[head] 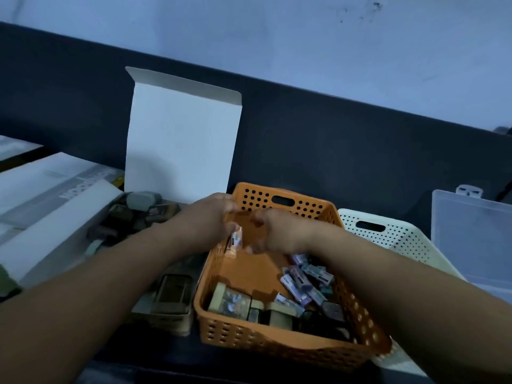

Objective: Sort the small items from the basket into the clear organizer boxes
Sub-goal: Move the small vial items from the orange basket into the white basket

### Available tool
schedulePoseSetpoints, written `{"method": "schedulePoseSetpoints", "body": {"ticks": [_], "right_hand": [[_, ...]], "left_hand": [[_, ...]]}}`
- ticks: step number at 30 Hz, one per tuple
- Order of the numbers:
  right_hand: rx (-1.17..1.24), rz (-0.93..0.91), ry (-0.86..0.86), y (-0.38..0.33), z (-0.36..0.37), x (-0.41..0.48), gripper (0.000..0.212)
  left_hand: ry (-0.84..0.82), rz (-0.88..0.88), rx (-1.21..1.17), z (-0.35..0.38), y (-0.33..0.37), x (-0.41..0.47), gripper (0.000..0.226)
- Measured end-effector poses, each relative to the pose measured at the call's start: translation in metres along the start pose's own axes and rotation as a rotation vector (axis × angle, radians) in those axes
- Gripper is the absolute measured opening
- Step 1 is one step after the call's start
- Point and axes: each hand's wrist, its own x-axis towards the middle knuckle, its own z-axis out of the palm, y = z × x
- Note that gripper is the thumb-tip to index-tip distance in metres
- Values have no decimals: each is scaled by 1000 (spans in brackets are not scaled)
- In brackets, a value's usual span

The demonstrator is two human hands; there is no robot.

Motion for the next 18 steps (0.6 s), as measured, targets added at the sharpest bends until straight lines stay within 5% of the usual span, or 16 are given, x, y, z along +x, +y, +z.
{"method": "schedulePoseSetpoints", "body": {"ticks": [7,18], "right_hand": [[-4,50,-64,-10,28,36,89],[135,-24,76,12,1,5,43]], "left_hand": [[-17,32,44,0,-7,1,42],[-28,-2,53,2,-6,1,48]]}}
